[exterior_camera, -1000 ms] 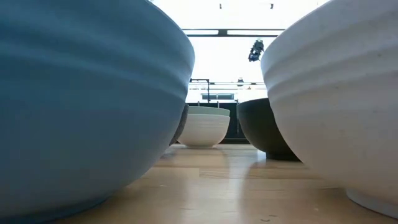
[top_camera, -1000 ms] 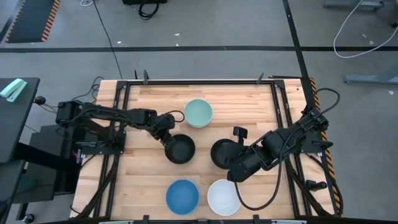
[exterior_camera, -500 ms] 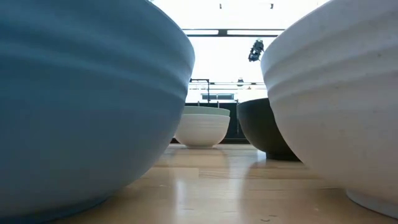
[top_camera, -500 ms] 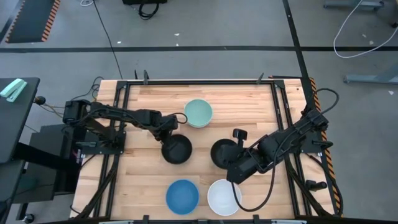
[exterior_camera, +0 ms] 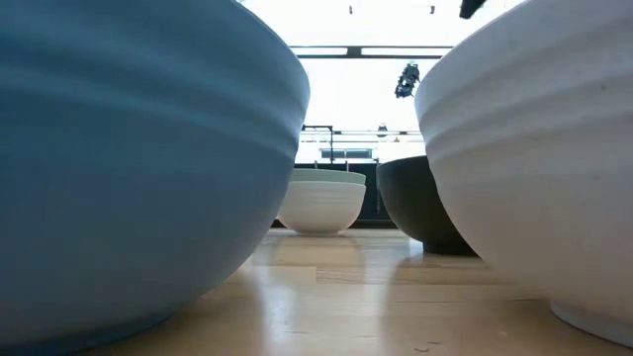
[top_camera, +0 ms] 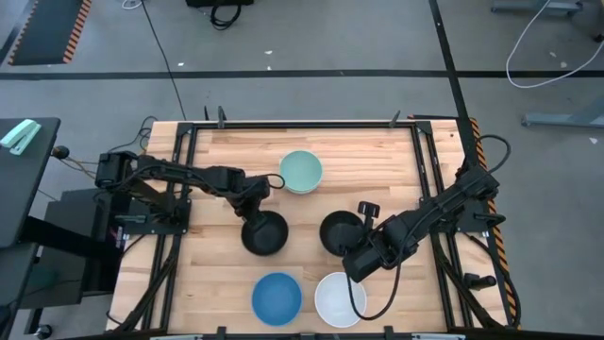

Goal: Nest bowls inside each other
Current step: Stack the left black bowl on top of the blue bowl

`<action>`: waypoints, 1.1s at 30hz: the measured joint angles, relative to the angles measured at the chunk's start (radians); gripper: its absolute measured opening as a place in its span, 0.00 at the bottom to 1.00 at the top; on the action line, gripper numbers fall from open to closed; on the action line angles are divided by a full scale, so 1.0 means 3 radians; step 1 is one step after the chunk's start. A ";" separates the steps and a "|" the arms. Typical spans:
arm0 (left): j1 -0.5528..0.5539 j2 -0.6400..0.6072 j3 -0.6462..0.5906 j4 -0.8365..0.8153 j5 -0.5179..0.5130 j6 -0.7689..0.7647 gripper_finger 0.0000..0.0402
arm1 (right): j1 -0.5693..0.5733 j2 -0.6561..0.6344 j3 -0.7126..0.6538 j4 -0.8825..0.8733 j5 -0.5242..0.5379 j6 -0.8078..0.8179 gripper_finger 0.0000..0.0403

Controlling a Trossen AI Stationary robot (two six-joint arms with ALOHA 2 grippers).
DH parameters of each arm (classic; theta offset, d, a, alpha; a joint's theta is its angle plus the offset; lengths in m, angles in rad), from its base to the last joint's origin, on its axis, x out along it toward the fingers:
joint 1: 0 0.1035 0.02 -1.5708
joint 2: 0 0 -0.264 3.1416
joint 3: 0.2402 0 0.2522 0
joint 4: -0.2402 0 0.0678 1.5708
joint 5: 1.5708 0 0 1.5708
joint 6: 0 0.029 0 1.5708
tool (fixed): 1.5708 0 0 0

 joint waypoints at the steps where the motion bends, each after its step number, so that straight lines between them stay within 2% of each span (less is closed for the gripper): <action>1: -0.0010 0.0000 0.0000 -0.0001 0.0003 0.0000 0.03 | 0.0000 0.0000 -0.0037 0.0000 -0.0022 0.0026 0.06; 8: -0.0077 -0.0002 0.0068 -0.0092 0.0137 -0.0002 0.03 | 0.0000 -0.0001 -0.0219 0.0016 -0.0075 0.0106 0.06; 16: -0.0294 -0.0005 0.0778 -0.0624 0.0007 0.0053 0.03 | 0.0000 -0.0004 -0.0280 0.0060 -0.0082 0.0110 0.06; 23: -0.0746 -0.0006 0.1340 -0.1063 -0.0238 -0.0201 0.03 | 0.0001 -0.0004 -0.0280 0.0059 -0.0082 0.0120 0.06; 29: -0.1230 0.0015 0.1414 -0.1130 -0.0518 -0.0495 0.03 | 0.0001 -0.0004 -0.0280 0.0058 -0.0096 0.0127 0.06; 33: -0.1488 0.0188 0.1414 -0.1065 -0.0587 -0.0647 0.03 | 0.0001 -0.0004 -0.0280 0.0059 -0.0095 0.0126 0.06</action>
